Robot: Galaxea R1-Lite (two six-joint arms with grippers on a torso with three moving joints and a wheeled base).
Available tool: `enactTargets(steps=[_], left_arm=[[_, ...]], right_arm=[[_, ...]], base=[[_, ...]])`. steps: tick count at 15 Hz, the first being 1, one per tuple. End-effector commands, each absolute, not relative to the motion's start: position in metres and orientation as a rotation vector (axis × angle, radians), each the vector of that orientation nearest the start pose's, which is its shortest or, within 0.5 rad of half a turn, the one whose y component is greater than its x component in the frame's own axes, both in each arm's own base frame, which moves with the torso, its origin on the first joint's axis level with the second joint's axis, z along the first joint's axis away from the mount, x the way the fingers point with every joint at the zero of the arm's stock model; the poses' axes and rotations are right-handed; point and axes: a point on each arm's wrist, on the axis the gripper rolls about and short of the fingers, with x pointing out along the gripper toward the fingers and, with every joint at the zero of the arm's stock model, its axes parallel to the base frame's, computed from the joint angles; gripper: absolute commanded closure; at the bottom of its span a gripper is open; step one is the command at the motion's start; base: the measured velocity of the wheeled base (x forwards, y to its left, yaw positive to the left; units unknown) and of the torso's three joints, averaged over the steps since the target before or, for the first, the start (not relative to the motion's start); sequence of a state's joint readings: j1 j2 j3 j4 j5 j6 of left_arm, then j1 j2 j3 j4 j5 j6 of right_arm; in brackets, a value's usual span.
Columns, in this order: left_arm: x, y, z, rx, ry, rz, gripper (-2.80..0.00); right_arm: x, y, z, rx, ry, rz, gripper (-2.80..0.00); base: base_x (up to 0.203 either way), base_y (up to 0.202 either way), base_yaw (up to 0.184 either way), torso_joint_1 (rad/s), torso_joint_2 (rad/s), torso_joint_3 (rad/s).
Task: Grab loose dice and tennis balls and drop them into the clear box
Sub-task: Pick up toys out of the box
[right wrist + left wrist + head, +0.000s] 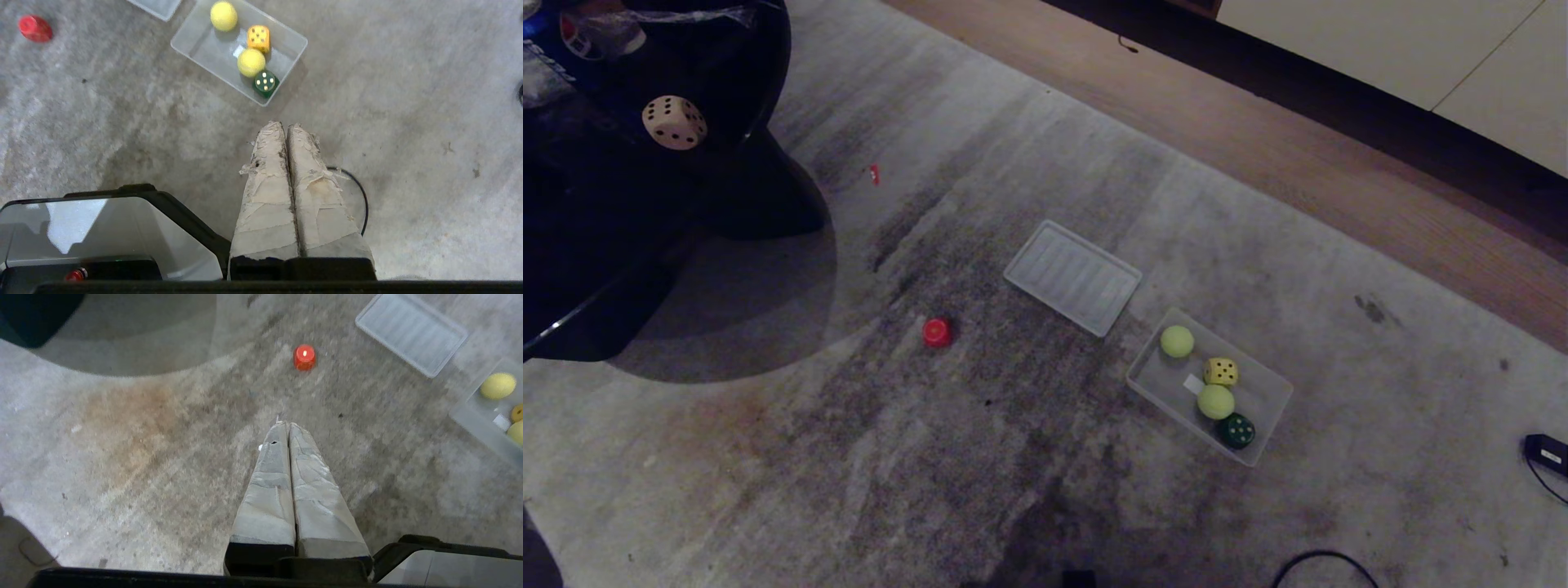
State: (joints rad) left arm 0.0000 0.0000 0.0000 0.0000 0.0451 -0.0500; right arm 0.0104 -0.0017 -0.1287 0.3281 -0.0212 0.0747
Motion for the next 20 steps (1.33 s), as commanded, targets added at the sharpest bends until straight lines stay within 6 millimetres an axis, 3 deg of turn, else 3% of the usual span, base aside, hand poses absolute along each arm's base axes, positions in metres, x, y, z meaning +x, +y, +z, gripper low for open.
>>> enactTargets(steps=[1,20], left_arm=[[-0.0226,0.0010,0.0751,-0.051,0.002,0.046,0.00],[-0.0226,0.0010,0.0751,-0.051,0.002,0.046,0.00]], right_arm=[[-0.0360,-0.0009,0.0768,0.072,0.200,-0.018,0.00],[-0.0361,-0.0009,0.0768,0.072,0.199,-0.018,0.00]], base=[[0.000,0.000,0.000,0.002,0.00,0.203],[0.000,0.000,0.000,0.002,0.00,0.203]])
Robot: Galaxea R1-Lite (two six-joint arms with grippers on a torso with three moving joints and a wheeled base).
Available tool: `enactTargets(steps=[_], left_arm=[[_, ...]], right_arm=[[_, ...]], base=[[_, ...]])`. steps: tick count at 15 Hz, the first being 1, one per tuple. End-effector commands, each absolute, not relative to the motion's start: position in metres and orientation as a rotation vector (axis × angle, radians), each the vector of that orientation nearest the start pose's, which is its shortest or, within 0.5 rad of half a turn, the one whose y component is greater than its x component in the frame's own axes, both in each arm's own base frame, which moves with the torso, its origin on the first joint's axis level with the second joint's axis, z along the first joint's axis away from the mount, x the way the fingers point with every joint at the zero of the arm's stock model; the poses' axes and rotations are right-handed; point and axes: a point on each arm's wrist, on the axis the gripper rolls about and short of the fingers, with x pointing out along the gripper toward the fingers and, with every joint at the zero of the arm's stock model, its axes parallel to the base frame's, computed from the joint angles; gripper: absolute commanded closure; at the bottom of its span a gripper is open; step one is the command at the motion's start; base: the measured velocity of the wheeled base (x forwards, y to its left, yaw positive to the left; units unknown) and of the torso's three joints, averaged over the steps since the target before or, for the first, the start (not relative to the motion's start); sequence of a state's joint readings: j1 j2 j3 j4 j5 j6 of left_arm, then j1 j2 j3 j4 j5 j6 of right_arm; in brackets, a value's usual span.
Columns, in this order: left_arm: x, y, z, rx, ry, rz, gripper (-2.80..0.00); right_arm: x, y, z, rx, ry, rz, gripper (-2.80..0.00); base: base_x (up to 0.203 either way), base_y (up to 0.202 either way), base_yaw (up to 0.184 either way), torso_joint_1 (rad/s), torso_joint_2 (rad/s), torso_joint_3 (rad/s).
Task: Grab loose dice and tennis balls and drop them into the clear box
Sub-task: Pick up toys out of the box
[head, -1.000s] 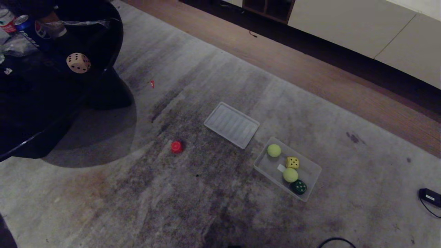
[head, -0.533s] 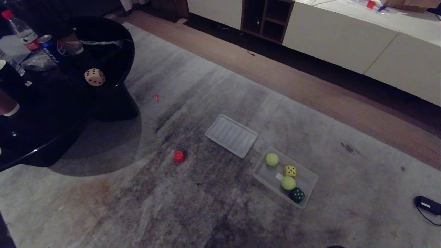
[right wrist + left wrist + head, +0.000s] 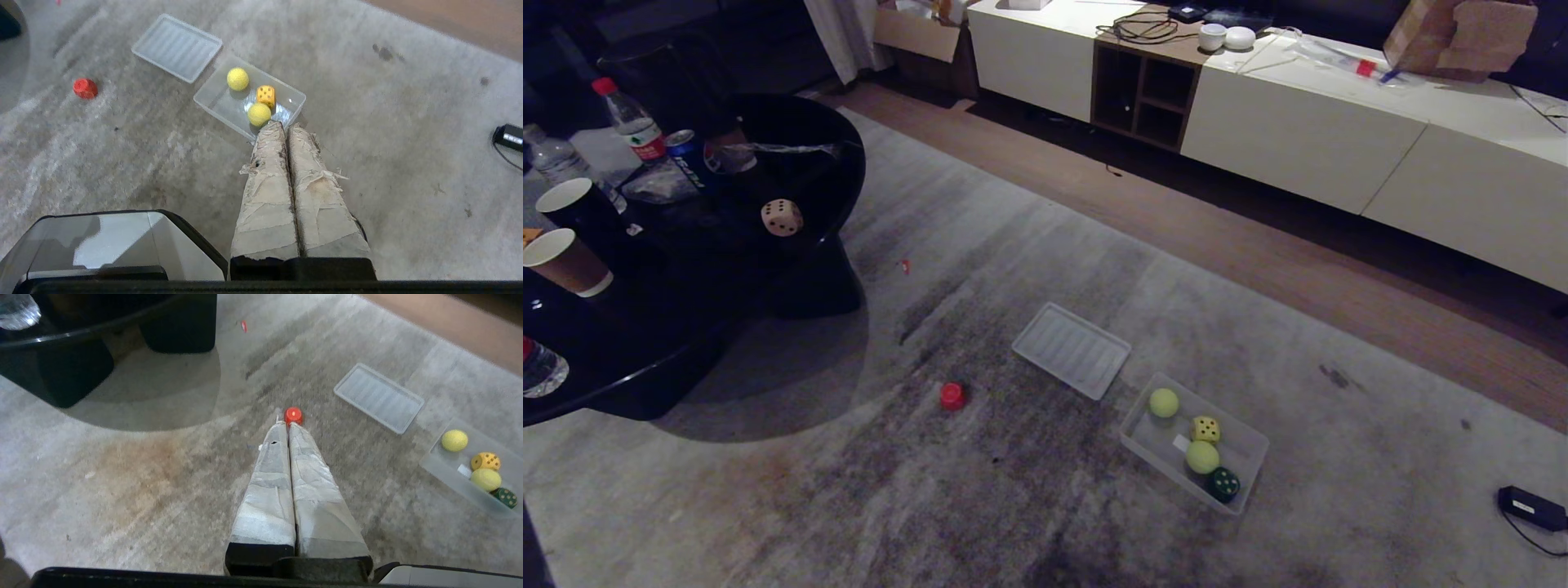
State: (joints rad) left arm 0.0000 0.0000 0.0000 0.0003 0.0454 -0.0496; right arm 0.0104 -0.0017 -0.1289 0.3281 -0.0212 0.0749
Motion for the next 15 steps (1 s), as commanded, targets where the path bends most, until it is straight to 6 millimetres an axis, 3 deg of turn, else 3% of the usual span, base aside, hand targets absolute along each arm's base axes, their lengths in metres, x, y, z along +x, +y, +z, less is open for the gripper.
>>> enactTargets(steps=[1,15], left_arm=[[-0.0226,0.0010,0.0751,-0.051,0.002,0.046,0.00],[-0.0226,0.0010,0.0751,-0.051,0.002,0.046,0.00]], right_arm=[[-0.0360,-0.0009,0.0768,0.072,0.200,-0.018,0.00],[-0.0360,-0.0009,0.0768,0.066,0.200,-0.017,0.00]], base=[[0.000,0.000,0.000,0.007,0.00,0.208],[0.000,0.000,0.000,0.002,0.00,0.204]])
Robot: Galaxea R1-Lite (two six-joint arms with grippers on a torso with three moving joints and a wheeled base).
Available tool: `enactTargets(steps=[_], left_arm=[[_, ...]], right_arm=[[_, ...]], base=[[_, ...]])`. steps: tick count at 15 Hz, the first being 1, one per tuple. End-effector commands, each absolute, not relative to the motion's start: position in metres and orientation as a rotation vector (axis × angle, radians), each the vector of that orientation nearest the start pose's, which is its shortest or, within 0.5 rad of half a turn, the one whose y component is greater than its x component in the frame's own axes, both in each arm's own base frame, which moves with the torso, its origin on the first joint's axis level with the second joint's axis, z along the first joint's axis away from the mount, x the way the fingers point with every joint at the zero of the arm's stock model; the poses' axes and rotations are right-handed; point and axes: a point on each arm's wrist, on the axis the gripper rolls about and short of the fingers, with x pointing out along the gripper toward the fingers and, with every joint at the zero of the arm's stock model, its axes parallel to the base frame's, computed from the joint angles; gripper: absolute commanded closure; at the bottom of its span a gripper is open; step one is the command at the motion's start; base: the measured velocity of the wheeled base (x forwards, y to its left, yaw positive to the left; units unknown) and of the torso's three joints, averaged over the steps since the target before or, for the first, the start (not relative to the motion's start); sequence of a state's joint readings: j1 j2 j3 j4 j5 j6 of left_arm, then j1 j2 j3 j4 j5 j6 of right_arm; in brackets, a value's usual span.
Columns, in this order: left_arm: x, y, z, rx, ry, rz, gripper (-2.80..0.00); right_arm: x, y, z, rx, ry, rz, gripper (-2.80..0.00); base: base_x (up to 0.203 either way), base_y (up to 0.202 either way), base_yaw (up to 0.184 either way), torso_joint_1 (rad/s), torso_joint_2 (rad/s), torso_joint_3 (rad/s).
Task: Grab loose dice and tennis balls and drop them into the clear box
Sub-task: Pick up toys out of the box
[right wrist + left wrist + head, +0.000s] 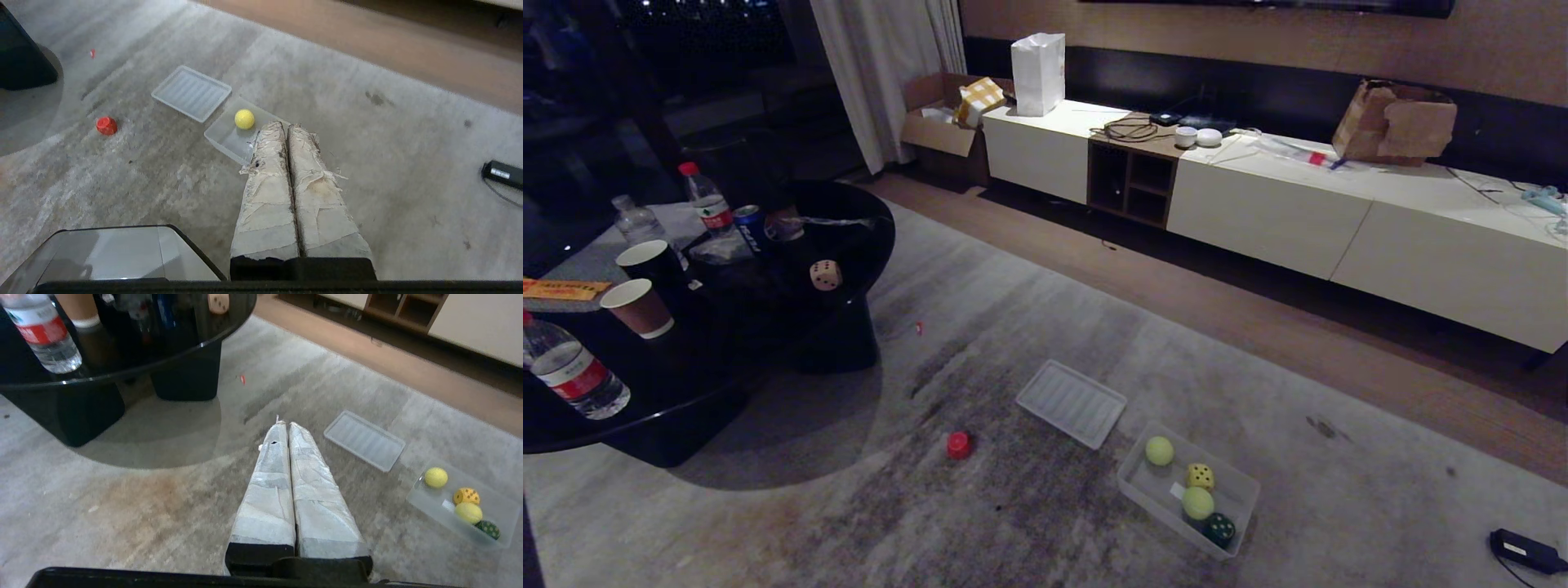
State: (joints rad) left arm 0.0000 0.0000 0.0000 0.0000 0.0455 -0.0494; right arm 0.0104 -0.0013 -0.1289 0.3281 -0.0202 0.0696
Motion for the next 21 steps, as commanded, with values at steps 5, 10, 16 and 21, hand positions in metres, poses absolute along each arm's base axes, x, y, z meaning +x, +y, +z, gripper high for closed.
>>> enactTargets(steps=[5,10,16,21], left_arm=[[-0.0226,0.0010,0.0751,-0.046,0.002,0.046,0.00],[-0.0226,0.0010,0.0751,-0.043,0.002,0.045,0.00],[-0.0226,0.0010,0.0751,-0.044,0.002,0.045,0.00],[-0.0226,0.0010,0.0751,-0.049,0.002,0.046,0.00]], right_arm=[[-0.0361,-0.0009,0.0768,0.070,0.199,-0.018,0.00],[-0.0361,-0.0009,0.0768,0.070,0.200,-0.020,0.00],[-0.0361,-0.0009,0.0768,0.070,0.199,-0.018,0.00],[-0.0360,-0.0009,0.0768,0.071,0.200,-0.018,0.00]], base=[[0.000,0.000,0.000,0.001,0.00,0.094],[0.000,0.000,0.000,0.000,0.00,0.000],[0.002,-0.002,0.107,0.002,0.00,0.002],[0.000,-0.008,0.165,0.003,0.00,0.003]])
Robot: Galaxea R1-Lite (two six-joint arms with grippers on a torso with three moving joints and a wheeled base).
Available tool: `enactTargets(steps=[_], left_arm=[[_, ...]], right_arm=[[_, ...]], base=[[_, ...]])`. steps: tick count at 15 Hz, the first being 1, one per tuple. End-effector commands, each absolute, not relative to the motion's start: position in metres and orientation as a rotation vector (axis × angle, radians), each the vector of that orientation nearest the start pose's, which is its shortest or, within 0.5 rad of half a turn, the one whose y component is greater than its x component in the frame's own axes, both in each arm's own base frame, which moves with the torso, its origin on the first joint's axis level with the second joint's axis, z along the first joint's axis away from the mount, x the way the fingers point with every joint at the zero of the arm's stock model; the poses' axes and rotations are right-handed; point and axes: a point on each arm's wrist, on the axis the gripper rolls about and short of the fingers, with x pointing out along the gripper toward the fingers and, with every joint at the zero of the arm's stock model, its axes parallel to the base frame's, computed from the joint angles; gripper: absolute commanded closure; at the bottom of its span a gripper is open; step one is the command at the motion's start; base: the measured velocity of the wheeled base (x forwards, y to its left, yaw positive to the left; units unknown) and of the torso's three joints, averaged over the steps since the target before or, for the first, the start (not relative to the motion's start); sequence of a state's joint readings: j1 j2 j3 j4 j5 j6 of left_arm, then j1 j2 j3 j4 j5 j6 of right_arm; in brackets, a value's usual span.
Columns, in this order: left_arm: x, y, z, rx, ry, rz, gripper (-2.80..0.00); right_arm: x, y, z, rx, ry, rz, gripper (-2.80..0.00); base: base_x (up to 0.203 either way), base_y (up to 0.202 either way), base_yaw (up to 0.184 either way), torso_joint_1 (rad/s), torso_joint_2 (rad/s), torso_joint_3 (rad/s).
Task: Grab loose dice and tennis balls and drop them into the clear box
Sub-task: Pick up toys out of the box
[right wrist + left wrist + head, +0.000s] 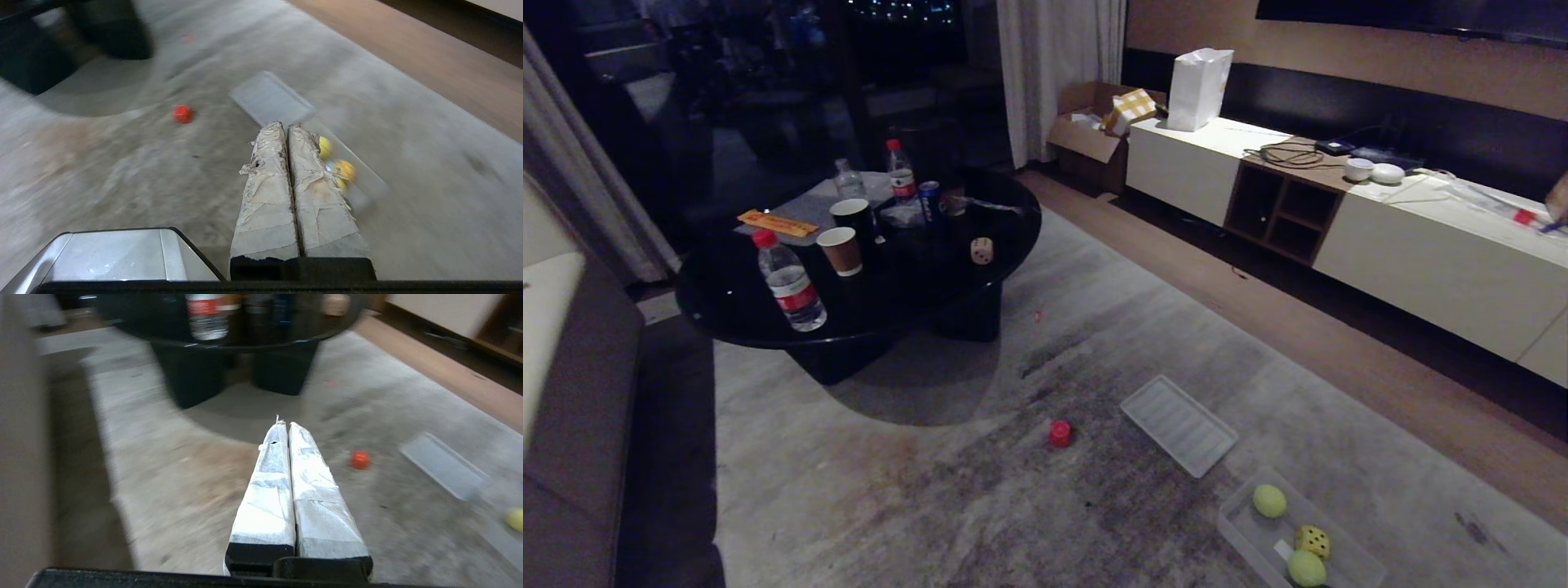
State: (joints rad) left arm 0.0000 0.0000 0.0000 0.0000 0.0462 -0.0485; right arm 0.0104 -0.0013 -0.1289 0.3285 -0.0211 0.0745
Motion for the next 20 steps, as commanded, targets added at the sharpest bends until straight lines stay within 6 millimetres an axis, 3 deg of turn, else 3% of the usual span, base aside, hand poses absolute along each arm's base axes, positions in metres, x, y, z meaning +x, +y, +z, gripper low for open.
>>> enactTargets(steps=[1,13,20], left_arm=[[-0.0226,0.0011,0.0751,-0.049,0.002,0.048,0.00],[-0.0227,0.0010,0.0751,-0.049,0.001,0.046,0.00],[-0.0226,0.0010,0.0751,-0.049,0.002,0.046,0.00]], right_arm=[[-0.0360,-0.0009,0.0768,0.072,0.200,-0.018,0.00],[-0.0360,-0.0009,0.0768,0.069,0.200,-0.018,0.00],[-0.0361,-0.0009,0.0768,0.072,0.199,-0.018,0.00]], base=[[0.000,-0.010,0.160,0.002,0.00,-0.004],[0.000,-0.007,0.159,0.003,0.00,0.003],[0.000,0.000,0.000,0.000,0.00,0.000]])
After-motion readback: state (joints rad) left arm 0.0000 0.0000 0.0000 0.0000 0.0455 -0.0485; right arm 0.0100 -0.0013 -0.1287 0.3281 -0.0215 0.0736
